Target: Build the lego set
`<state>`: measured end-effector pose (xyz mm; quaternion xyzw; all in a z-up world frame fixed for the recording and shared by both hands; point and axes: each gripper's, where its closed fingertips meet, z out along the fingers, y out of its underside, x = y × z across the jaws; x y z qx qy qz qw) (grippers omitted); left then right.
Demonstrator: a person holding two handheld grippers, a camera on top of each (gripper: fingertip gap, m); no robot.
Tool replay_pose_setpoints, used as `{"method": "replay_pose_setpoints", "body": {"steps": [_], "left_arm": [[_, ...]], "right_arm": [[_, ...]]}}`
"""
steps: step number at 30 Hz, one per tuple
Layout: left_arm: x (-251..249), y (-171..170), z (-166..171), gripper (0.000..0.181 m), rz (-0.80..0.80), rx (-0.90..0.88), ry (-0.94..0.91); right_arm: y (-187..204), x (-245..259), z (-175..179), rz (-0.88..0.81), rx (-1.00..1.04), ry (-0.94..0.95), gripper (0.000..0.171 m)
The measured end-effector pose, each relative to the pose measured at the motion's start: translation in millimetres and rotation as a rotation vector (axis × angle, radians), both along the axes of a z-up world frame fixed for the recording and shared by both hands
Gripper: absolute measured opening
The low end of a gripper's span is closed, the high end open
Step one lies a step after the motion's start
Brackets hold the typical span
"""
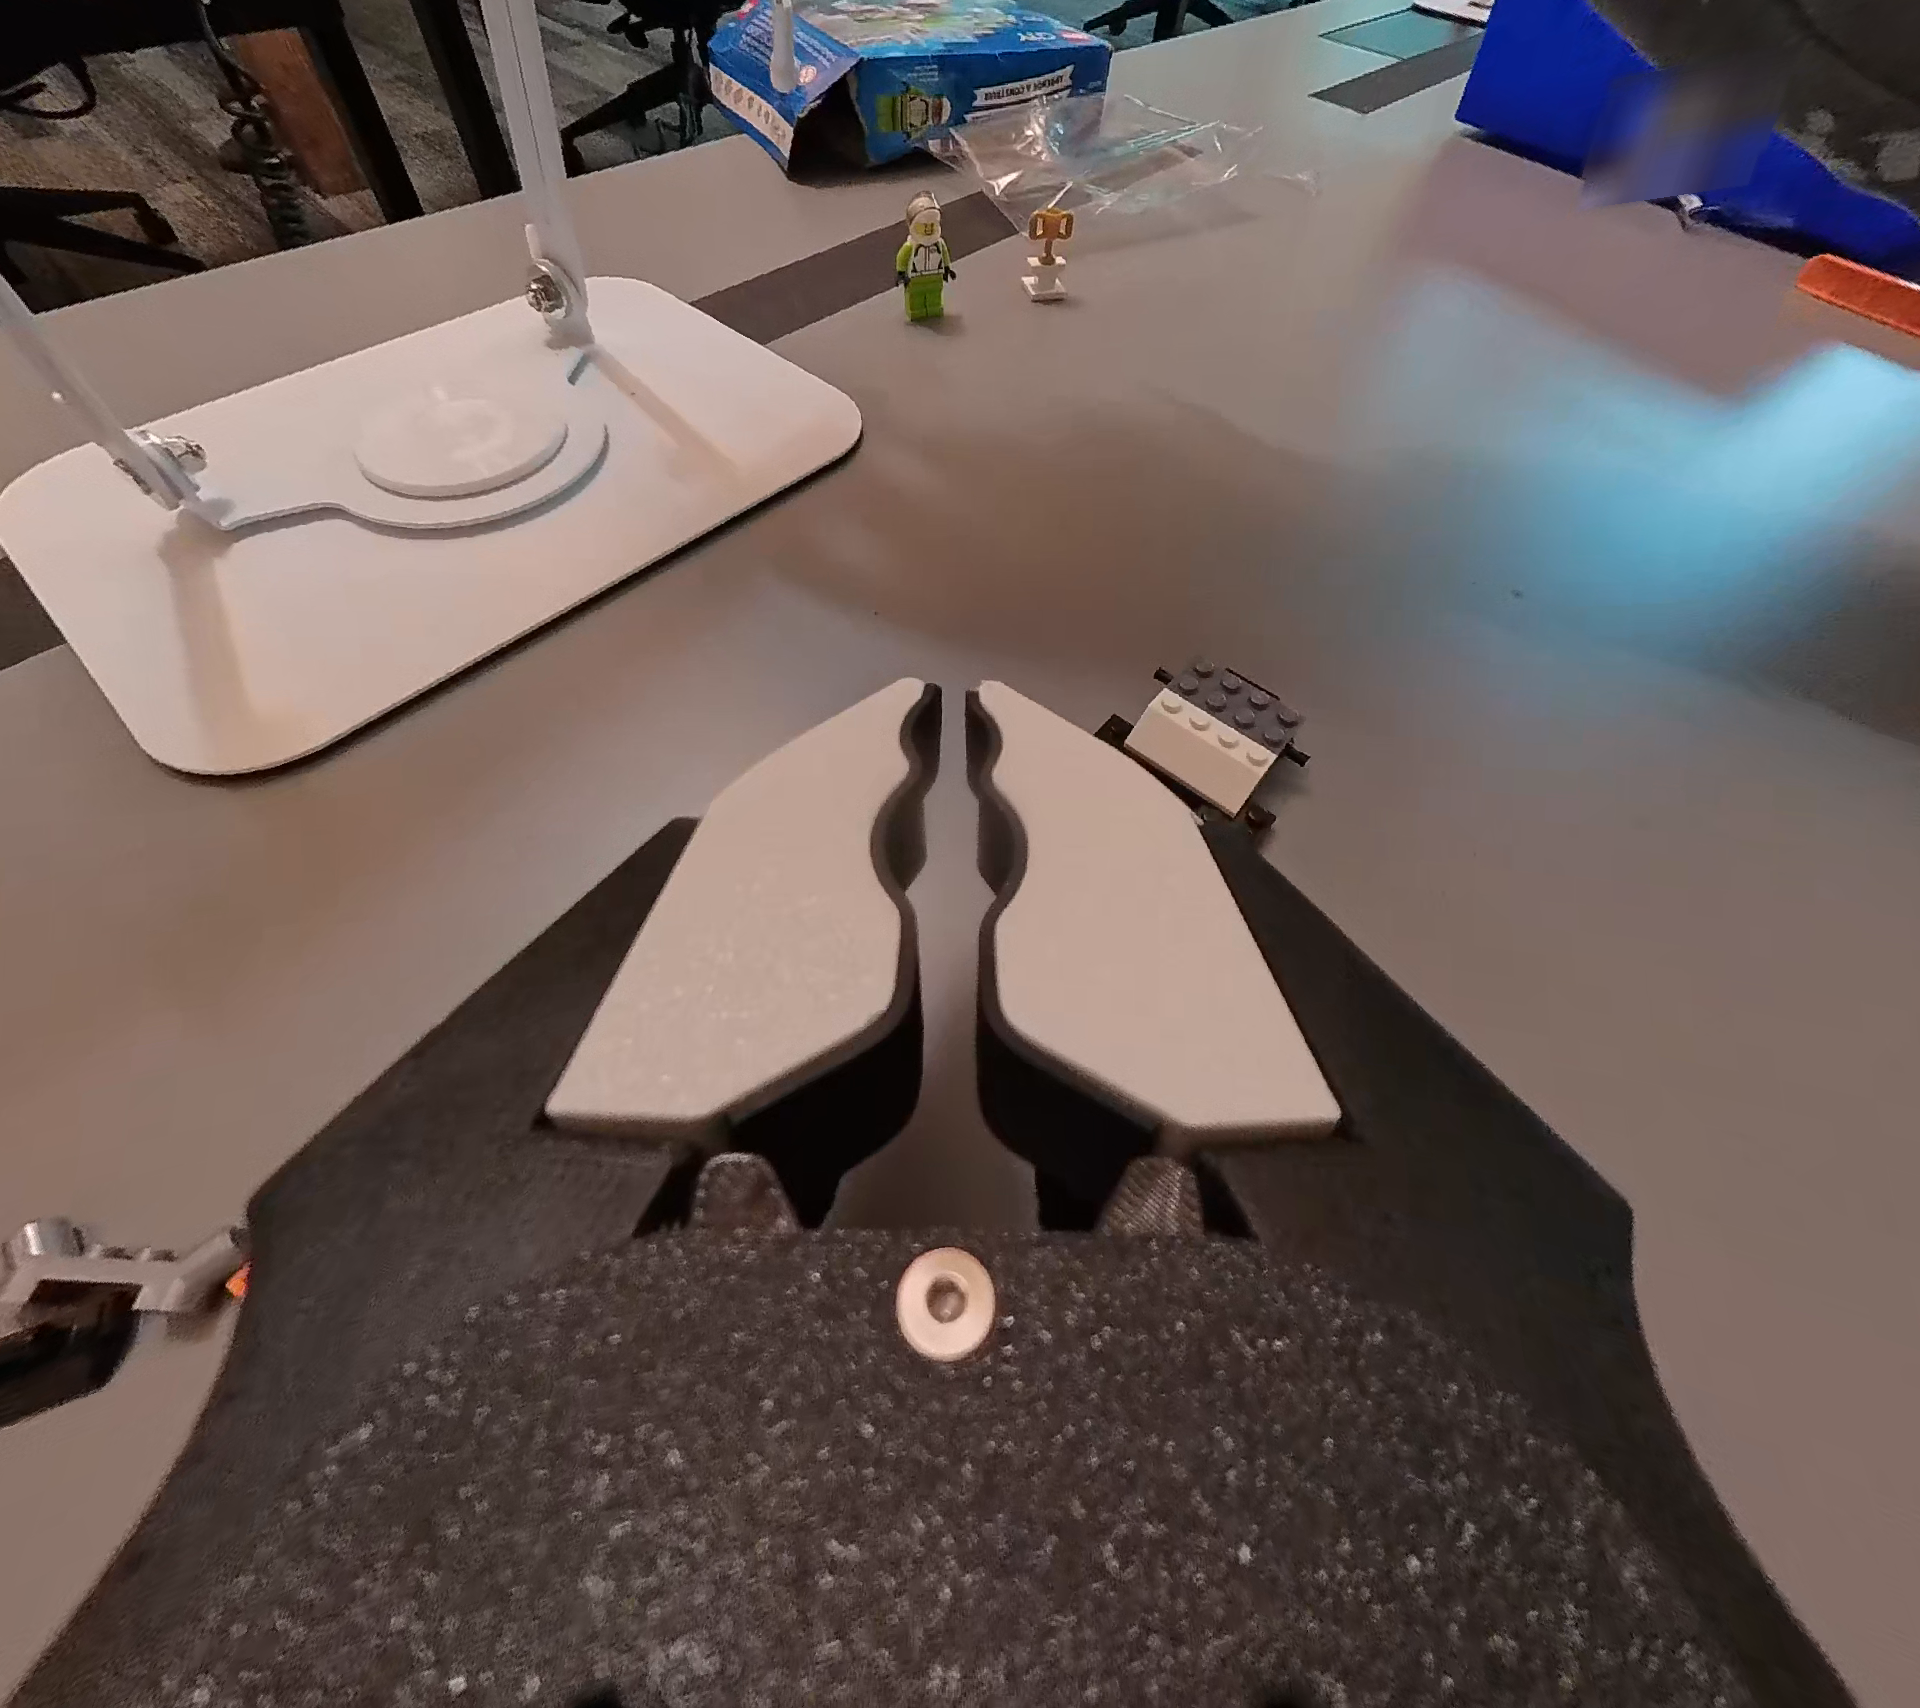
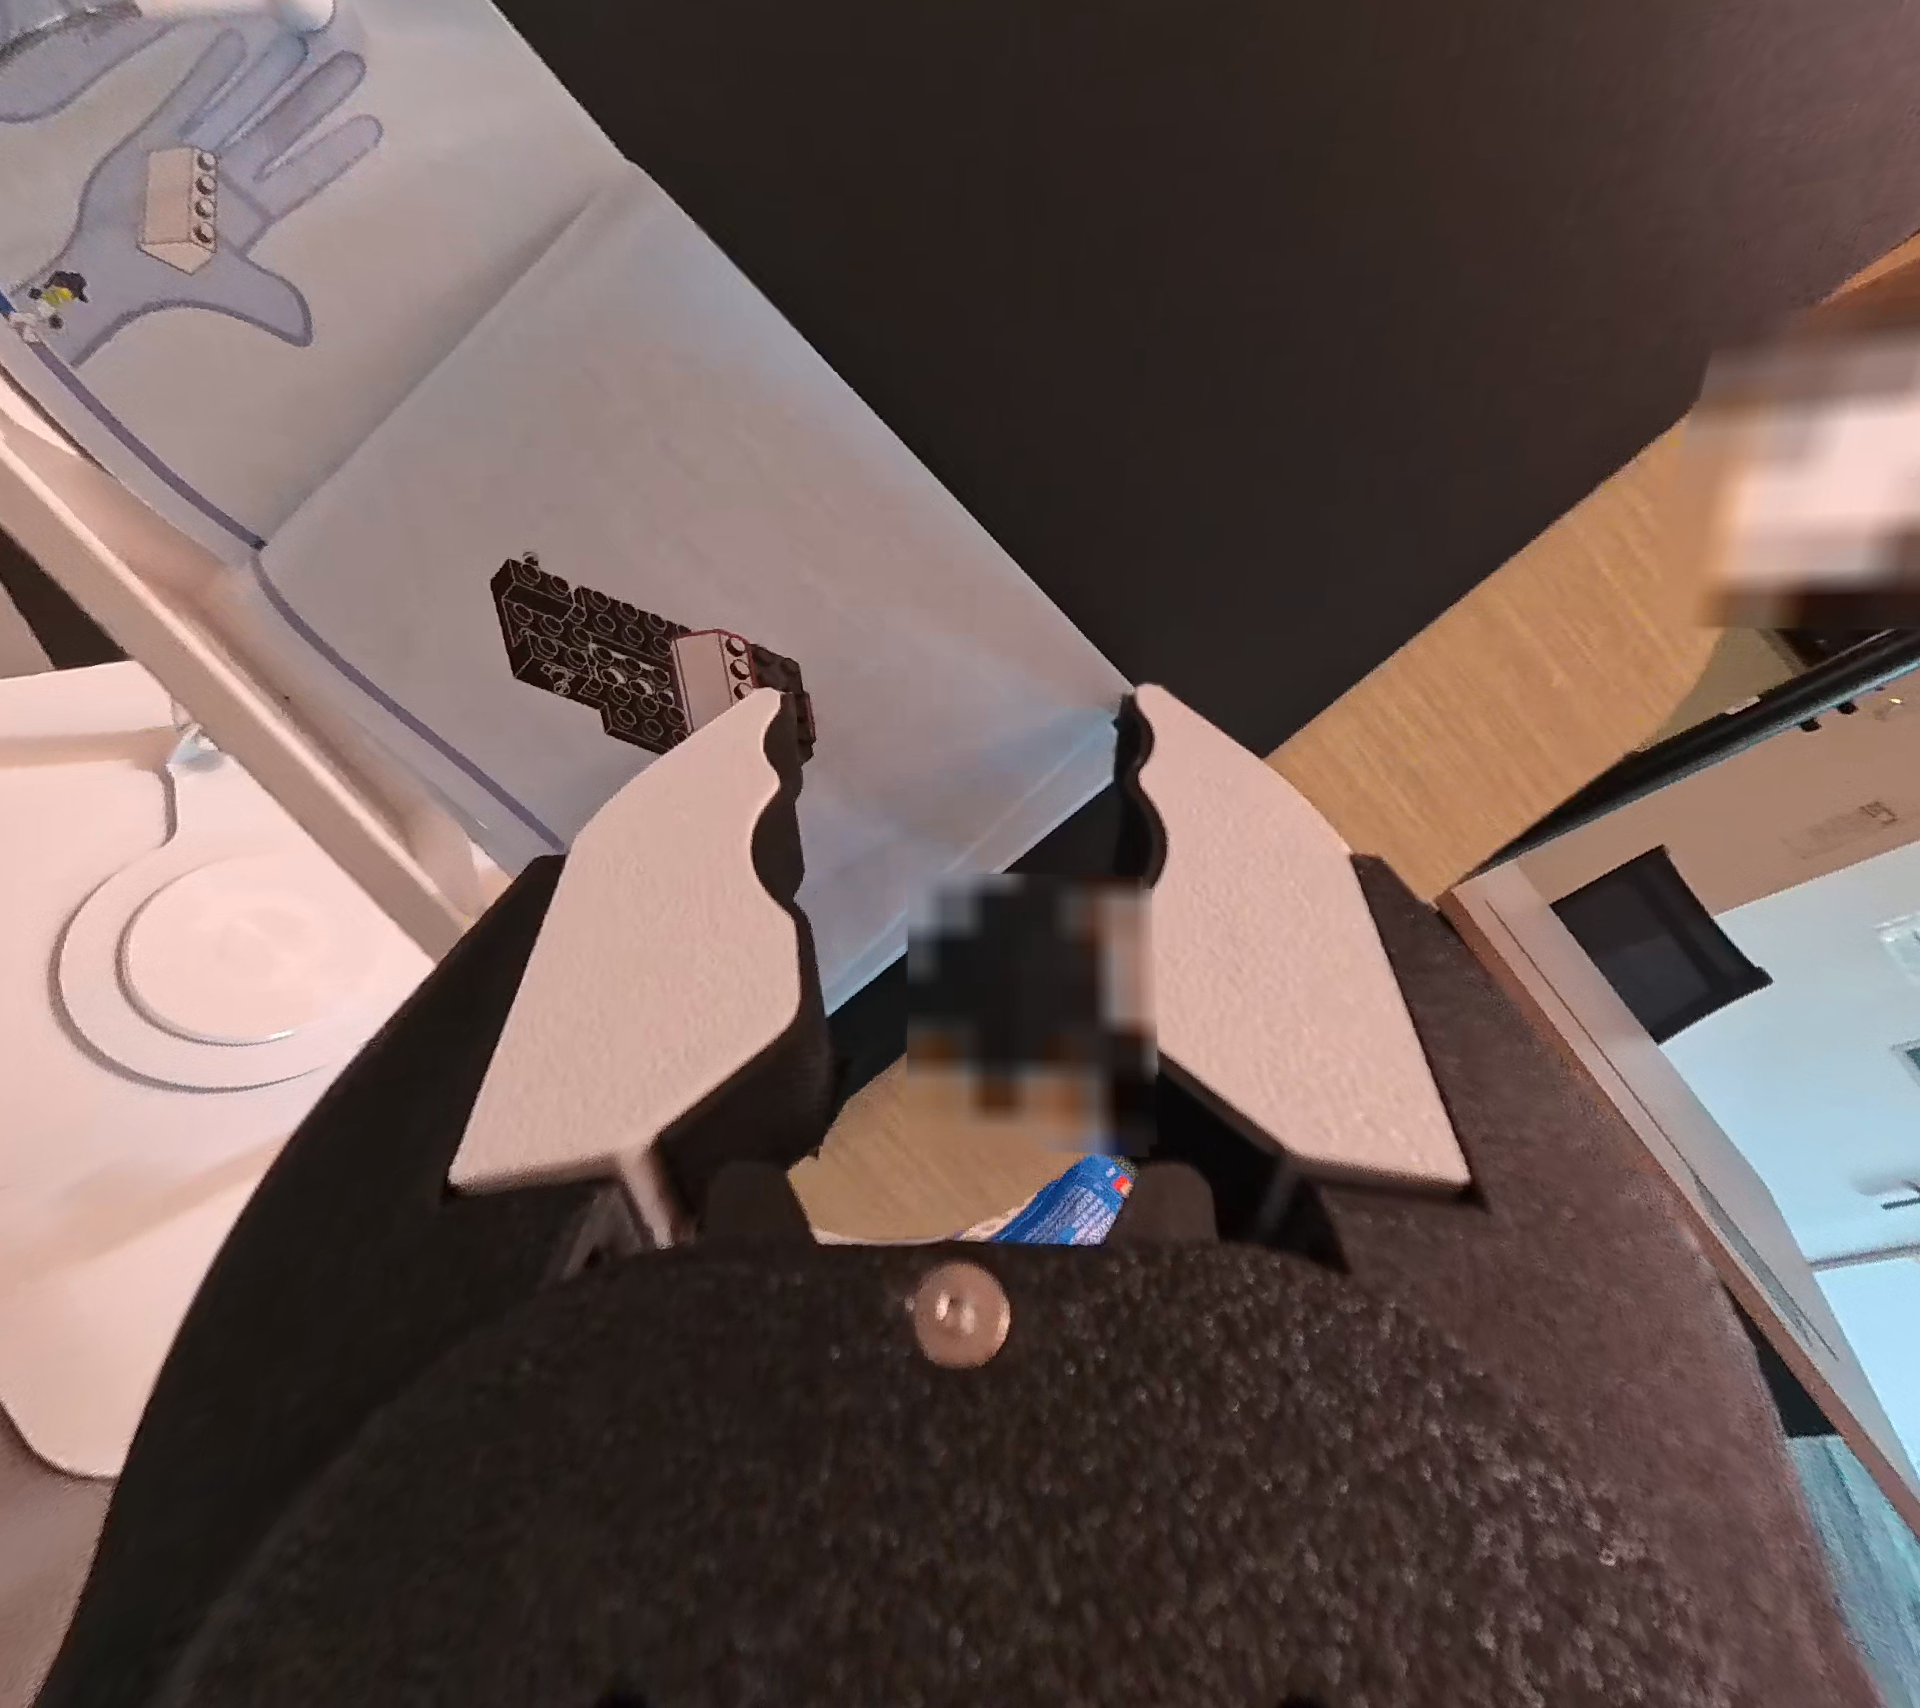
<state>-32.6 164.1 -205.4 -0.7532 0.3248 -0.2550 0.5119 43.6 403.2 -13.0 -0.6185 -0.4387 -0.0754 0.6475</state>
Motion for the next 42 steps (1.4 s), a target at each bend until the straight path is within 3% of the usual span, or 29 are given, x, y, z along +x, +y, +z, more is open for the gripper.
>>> {"method": "replay_pose_setpoints", "body": {"steps": [12, 25, 29, 32, 38, 42], "left_arm": [[-0.2, -0.6, -0.6, 0.004, -0.005, -0.007, -0.001], [0.0, -0.8, -1.2, 0.004, -0.007, -0.009, 0.001], [-0.4, -0.4, -1.1, 0.004, -0.005, -0.012, -0.002], [-0.4, -0.2, -1.4, 0.004, -0.006, -0.016, -0.004], [0.1, -0.5, -1.8, 0.004, -0.008, -0.015, 0.000], [0.0, -0.3, -1.8, 0.004, -0.009, -0.019, -0.003]], "right_arm": [[3.7, 0.8, -4.7, 0.017, -0.020, -0.029, 0.057], [1.8, 3.6, -10.7, 0.001, 0.018, -0.021, 0.023], [2.3, 4.6, -8.6, -0.005, 0.017, -0.015, 0.024], [3.0, 7.1, -1.5, -0.011, 0.040, -0.006, 0.043], [4.3, 5.1, -4.7, -0.001, 0.035, -0.051, 0.037], [3.8, 1.2, -9.1, 0.005, 0.031, -0.071, 0.024]]}}
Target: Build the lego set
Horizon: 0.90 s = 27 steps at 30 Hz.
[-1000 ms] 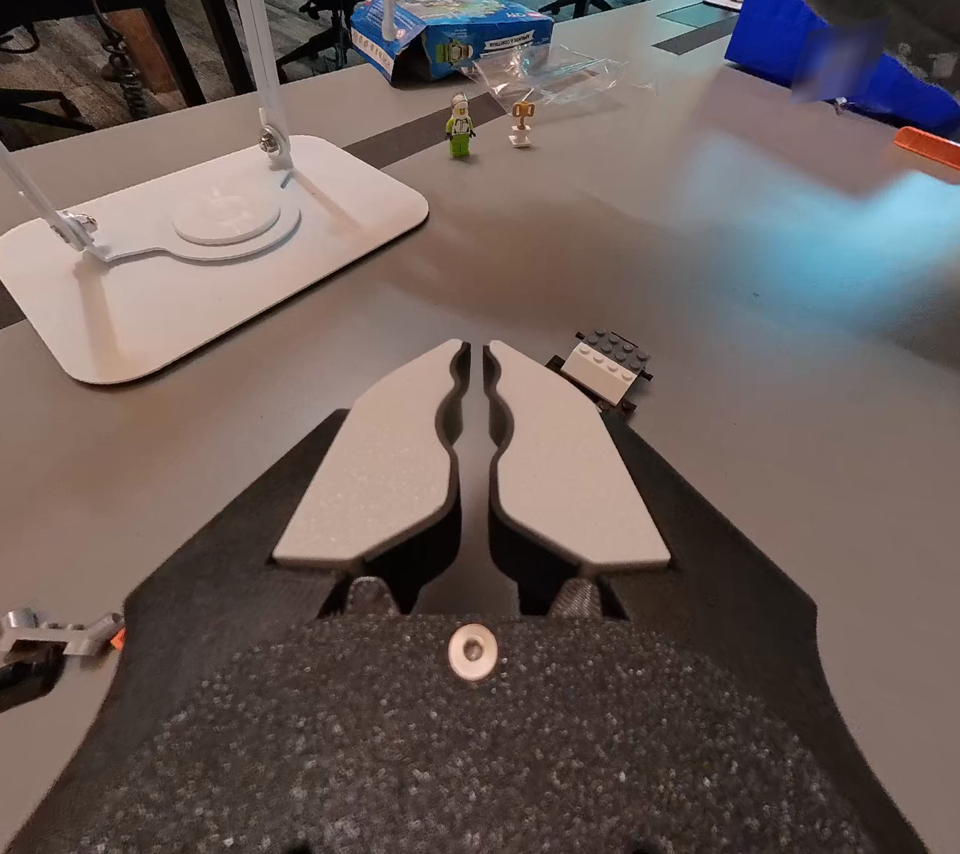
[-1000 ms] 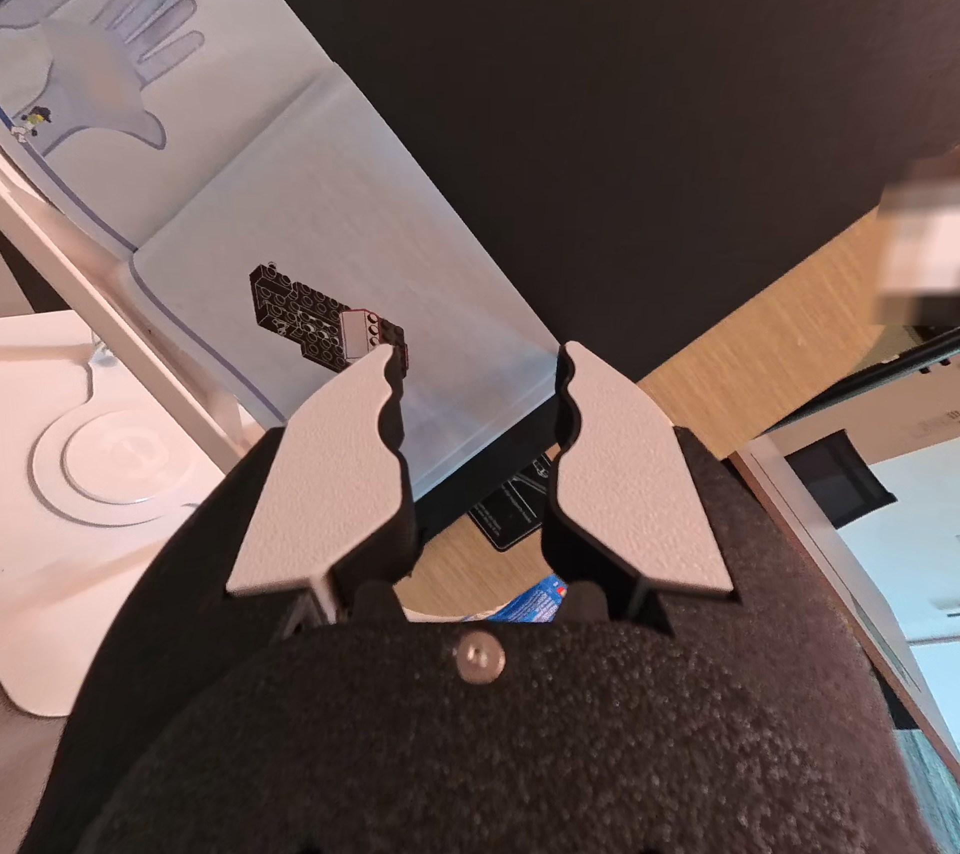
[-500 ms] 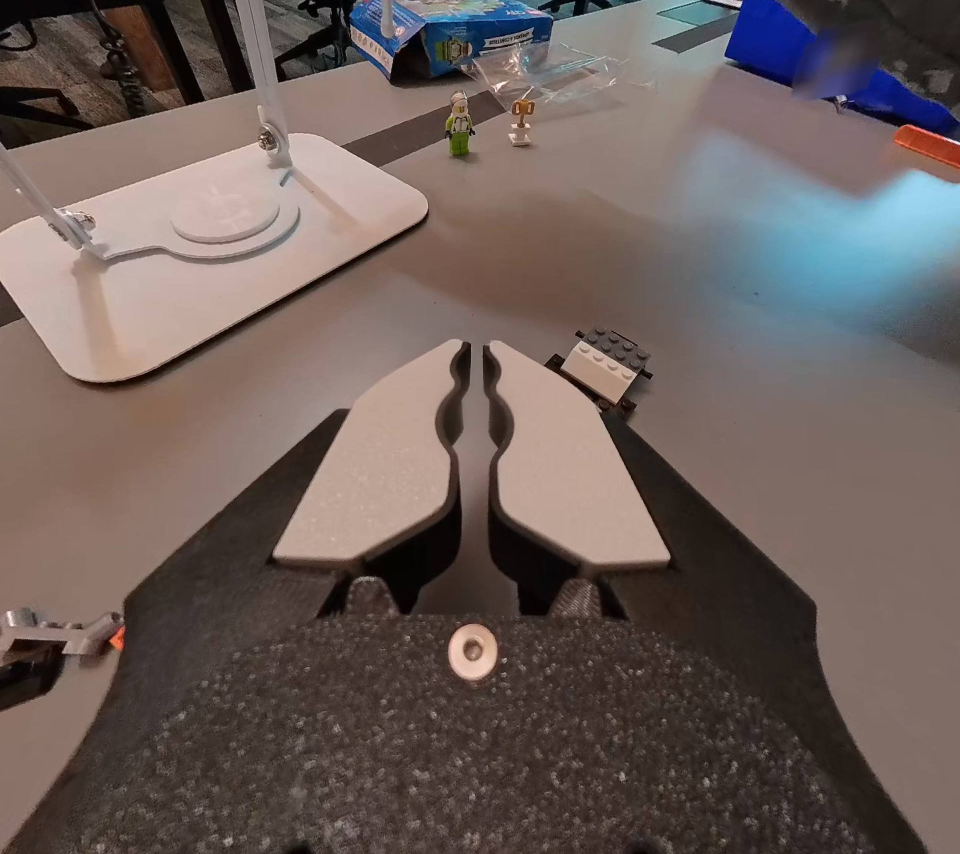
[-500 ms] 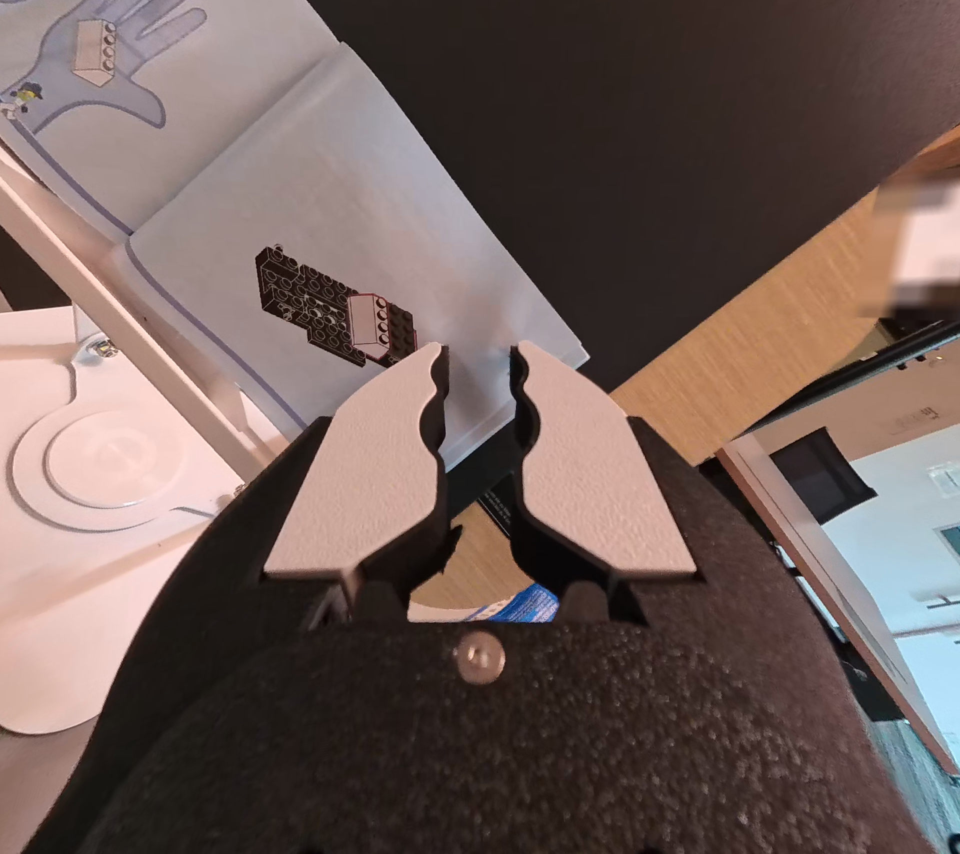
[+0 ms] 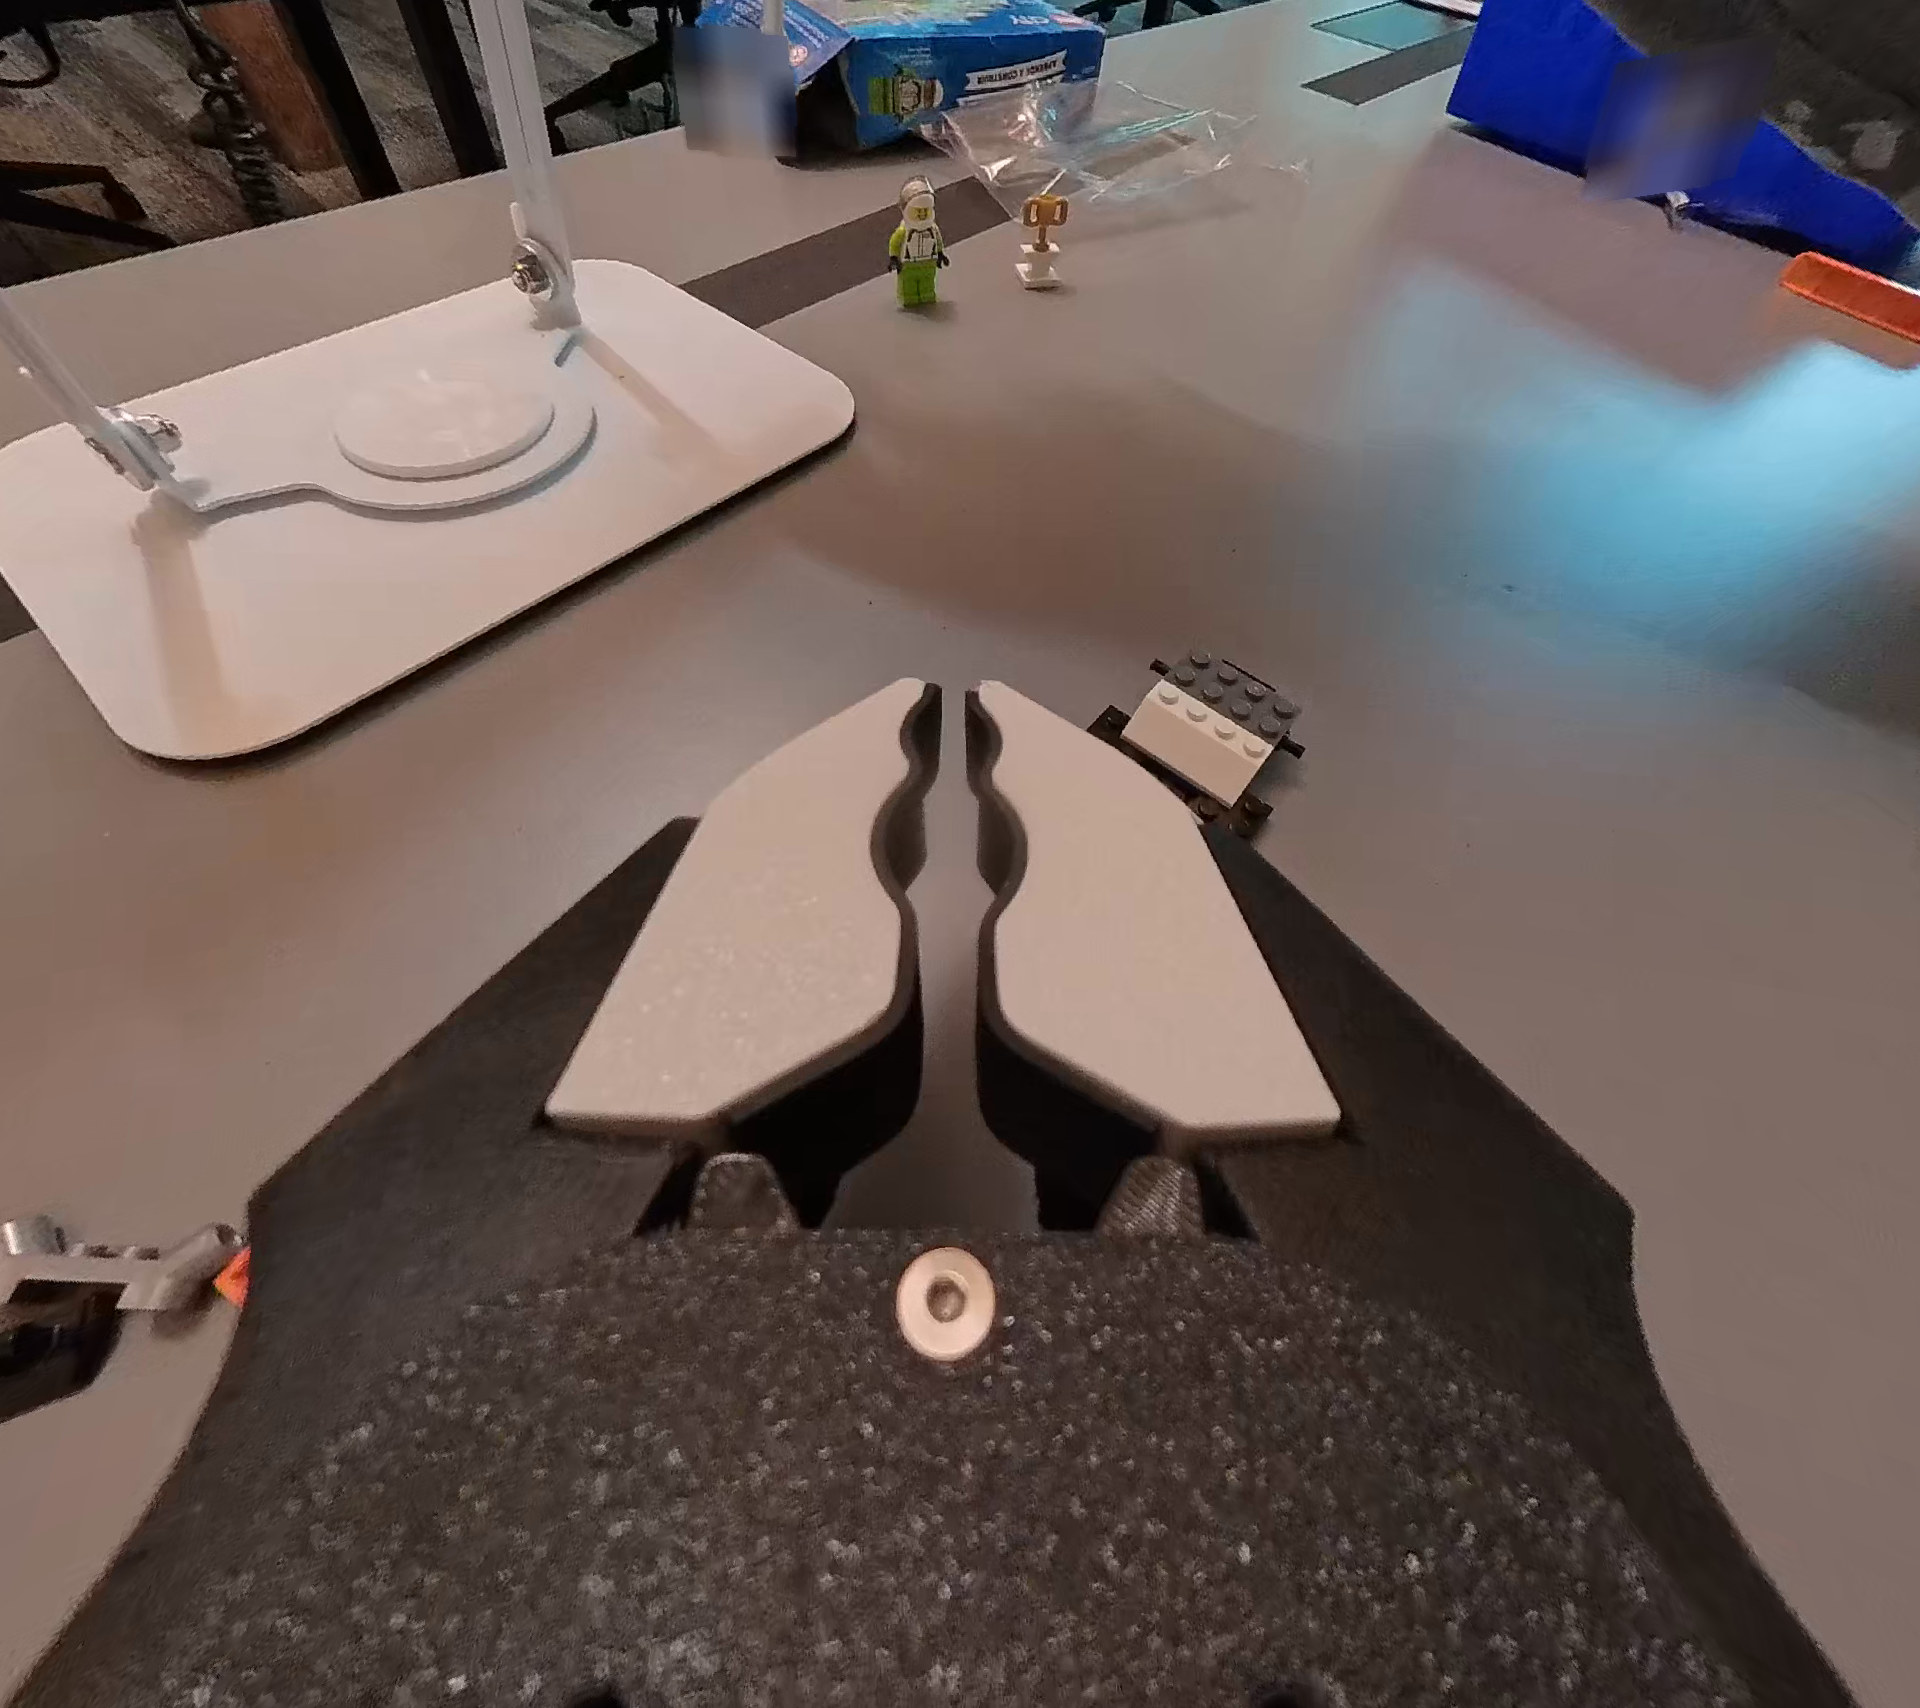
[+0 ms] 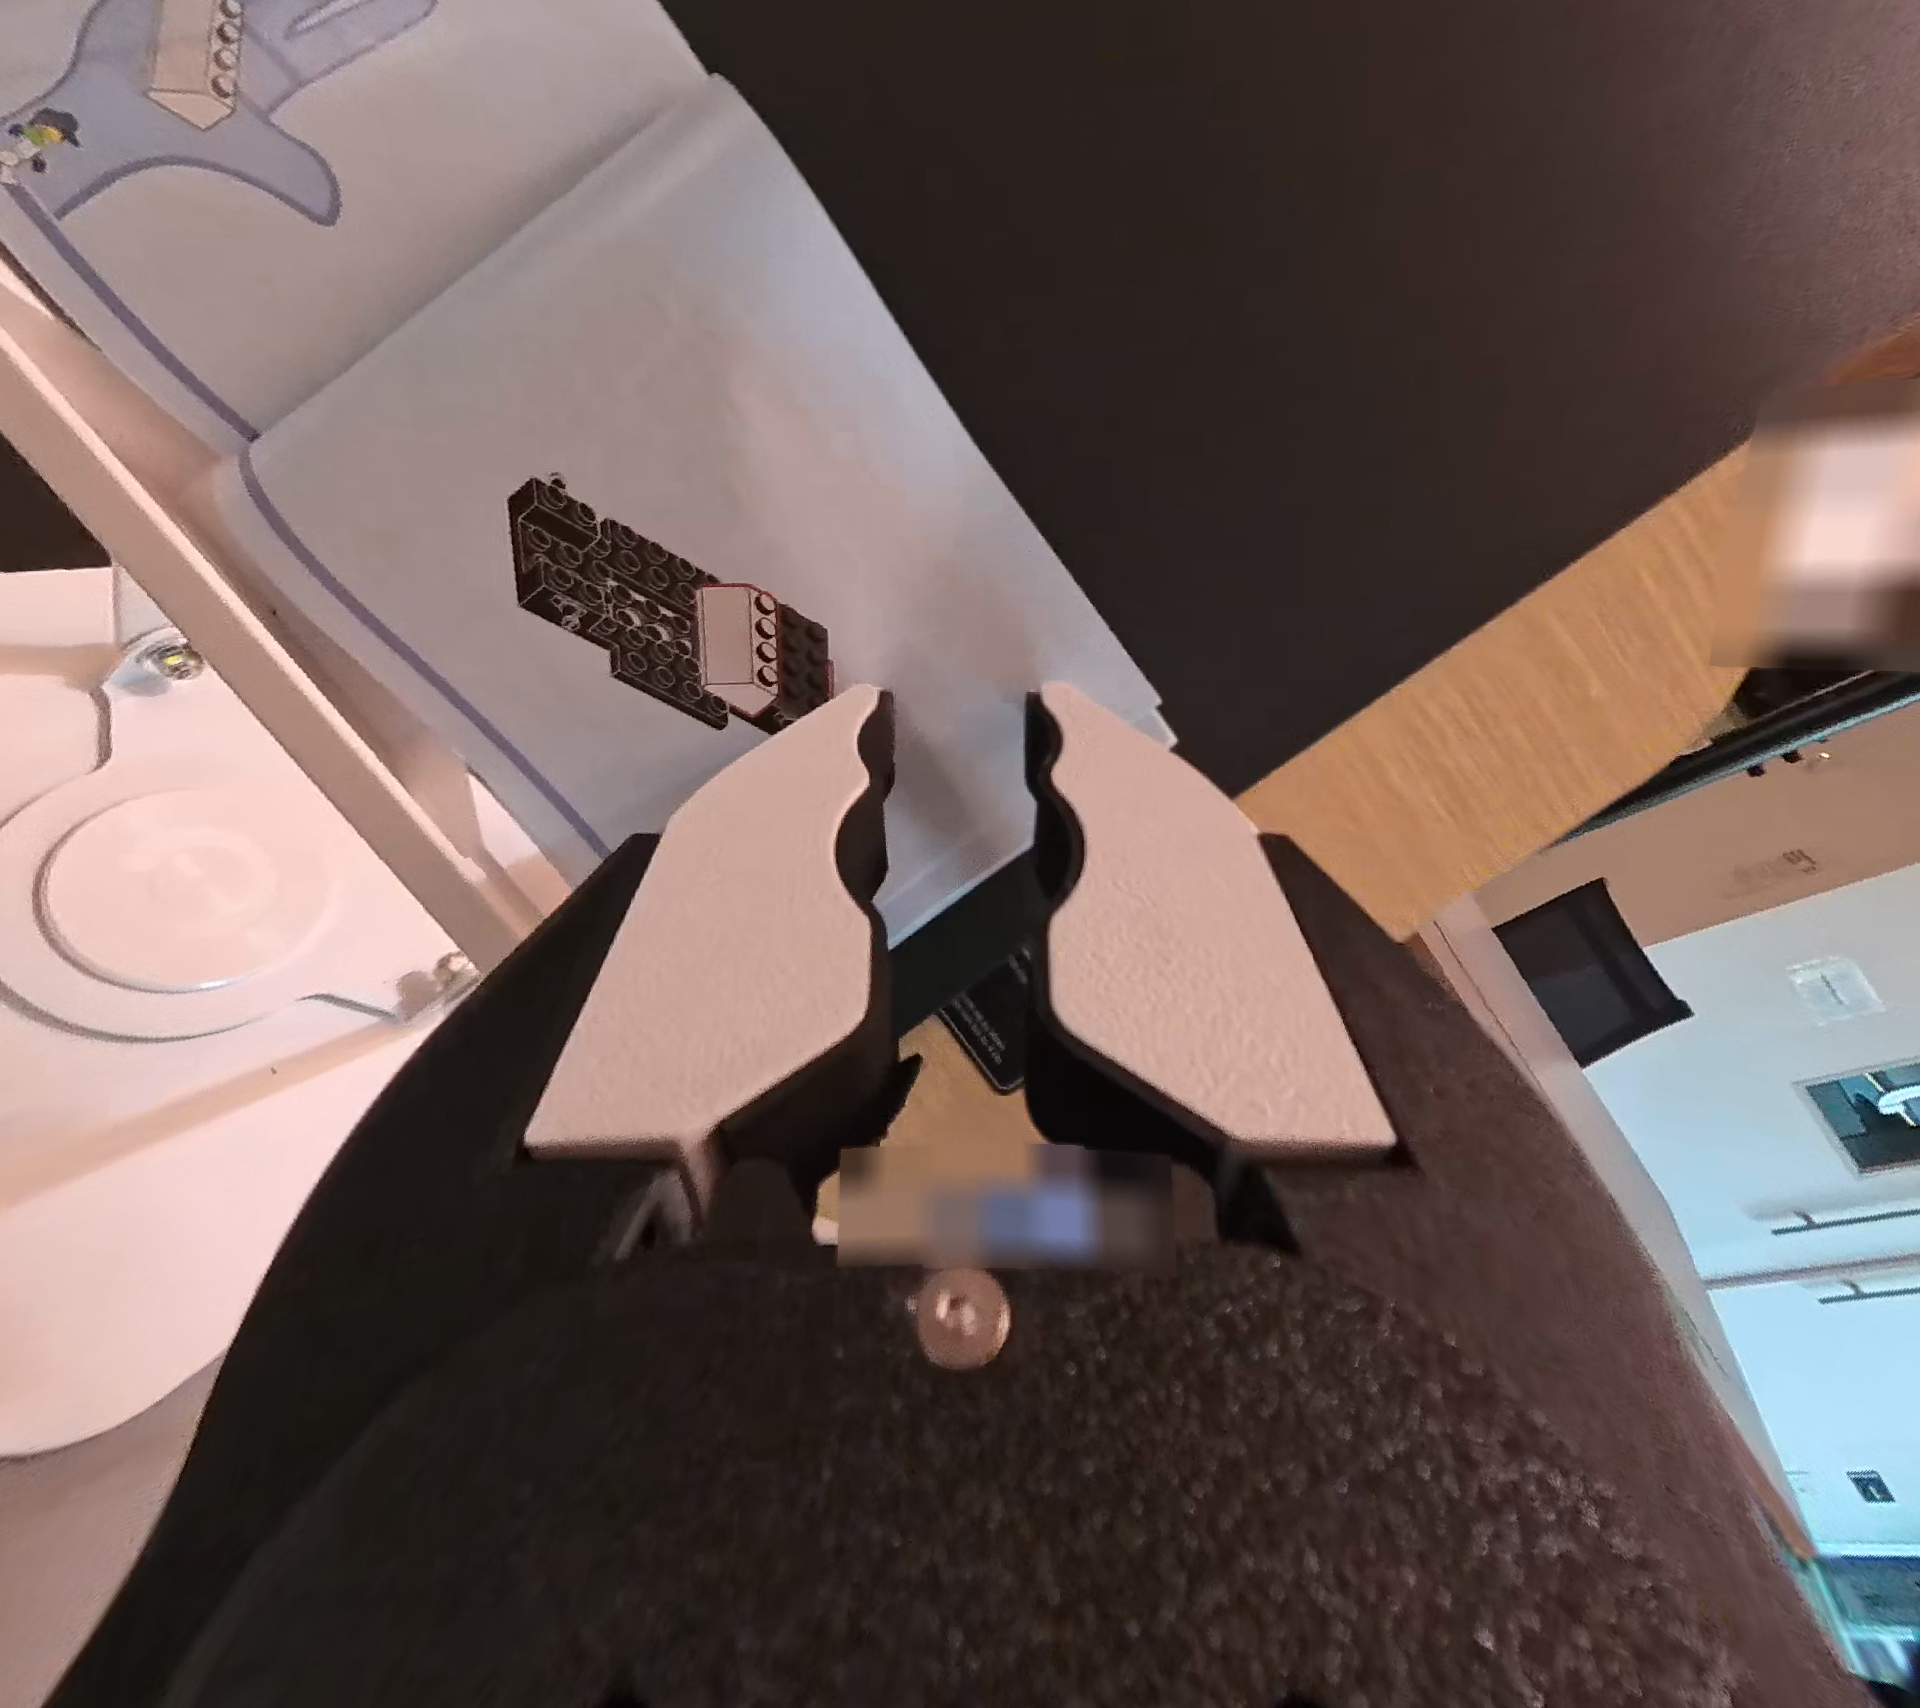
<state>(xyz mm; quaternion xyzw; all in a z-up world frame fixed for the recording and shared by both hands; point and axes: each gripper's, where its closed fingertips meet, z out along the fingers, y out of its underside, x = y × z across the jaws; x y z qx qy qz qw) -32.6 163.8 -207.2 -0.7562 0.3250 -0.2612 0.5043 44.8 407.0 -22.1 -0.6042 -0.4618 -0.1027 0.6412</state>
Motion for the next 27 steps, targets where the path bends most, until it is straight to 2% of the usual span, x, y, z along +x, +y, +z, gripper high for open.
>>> {"method": "replay_pose_setpoints", "body": {"steps": [4, 7, 13, 22, 27], "left_arm": [[-0.2, -0.4, 0.1, 0.004, -0.002, 0.001, 0.001], [-0.3, -0.1, 0.0, 0.004, -0.002, -0.004, -0.003], [0.0, -0.4, -0.2, 0.004, -0.005, -0.003, 0.000], [0.4, -1.5, -0.4, 0.004, -0.009, 0.003, 0.005], [0.6, -1.6, -0.9, 0.004, -0.009, 0.000, 0.005]], "right_arm": [[-2.0, -0.8, 0.4, 0.017, -0.032, 0.022, 0.024], [-5.6, -3.1, 1.9, 0.037, -0.039, 0.017, 0.045], [-4.3, -3.1, 6.7, 0.023, -0.024, 0.016, 0.055], [3.2, -2.3, 5.7, -0.002, -0.019, 0.029, 0.053], [1.1, -2.7, 2.8, -0.002, 0.002, 0.032, 0.041]]}}
